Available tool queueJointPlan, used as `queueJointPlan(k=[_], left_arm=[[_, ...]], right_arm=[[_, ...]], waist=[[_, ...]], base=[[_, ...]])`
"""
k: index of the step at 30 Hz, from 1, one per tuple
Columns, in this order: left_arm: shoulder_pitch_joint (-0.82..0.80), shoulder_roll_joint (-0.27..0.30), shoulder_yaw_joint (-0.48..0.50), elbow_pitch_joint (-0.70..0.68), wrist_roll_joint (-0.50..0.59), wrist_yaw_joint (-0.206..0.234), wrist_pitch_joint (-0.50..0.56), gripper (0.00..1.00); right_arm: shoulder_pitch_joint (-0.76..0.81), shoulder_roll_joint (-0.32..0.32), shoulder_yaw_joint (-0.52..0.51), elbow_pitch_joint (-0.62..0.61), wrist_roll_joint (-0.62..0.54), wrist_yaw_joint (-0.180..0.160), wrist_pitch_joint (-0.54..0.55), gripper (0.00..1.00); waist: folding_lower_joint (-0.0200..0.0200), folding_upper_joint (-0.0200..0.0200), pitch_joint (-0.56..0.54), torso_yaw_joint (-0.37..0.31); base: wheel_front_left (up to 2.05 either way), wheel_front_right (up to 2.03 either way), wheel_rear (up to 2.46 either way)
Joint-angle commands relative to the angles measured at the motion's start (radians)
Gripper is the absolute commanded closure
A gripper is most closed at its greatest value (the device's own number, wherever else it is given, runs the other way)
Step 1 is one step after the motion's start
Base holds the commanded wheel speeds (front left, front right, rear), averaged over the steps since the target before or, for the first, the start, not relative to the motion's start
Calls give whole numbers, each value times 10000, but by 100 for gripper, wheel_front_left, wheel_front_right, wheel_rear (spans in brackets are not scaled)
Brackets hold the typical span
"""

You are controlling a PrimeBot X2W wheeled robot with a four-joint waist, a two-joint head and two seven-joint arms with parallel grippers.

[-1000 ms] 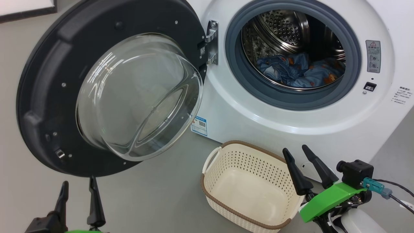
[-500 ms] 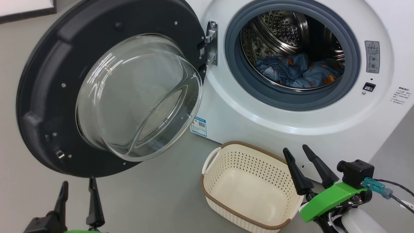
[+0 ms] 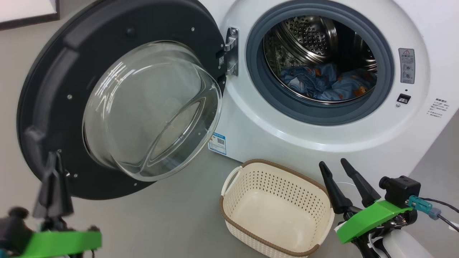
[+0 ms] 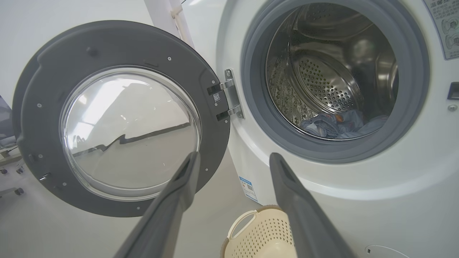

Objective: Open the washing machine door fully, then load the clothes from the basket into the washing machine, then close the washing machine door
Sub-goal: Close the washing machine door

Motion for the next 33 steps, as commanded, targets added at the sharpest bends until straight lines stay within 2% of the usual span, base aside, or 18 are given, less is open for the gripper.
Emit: queueJointPlan(k=[1,8,14,19,23,25,26,33], left_arm=[[-719,343,468,-481,-28,-60,-44,100],[-1934,860,1266,-1200,-1104,-392,622,100],[-3005,1111,2514,-481,-3015,-708,1211,100],[-3981,1129,4085,1306,-5511,-894,1911,100],[-4572,1463,5191,3101,-6934,-1052,2374,100],[-4805,1671,5655,4003,-7463,-1116,2555,100],[-4805,1671,5655,4003,-7463,-1116,2555,100],[-5284,2375,6477,6668,-8530,-1348,3316,100]], right_arm=[[-92,-111,64,-221,101,56,-80,0],[192,-95,-148,-291,36,56,-80,0],[265,-159,-127,-312,-11,56,-80,0],[219,-253,-38,-312,-4,56,-80,0],[185,-350,0,-299,0,56,-80,0],[172,-397,34,-290,7,56,-80,0],[172,-397,34,-290,7,56,-80,0],[107,-582,117,-267,43,56,-80,0]], waist=[[0,0,-35,-29],[0,0,-231,-240],[0,0,-205,-648],[0,0,-148,-1010],[0,0,-105,-1312],[0,0,-86,-1465],[0,0,-86,-1465],[0,0,25,-1962]], base=[[0,0,0],[0,0,0],[0,0,0],[0,0,0],[0,0,0],[0,0,0],[0,0,0],[0,0,0]])
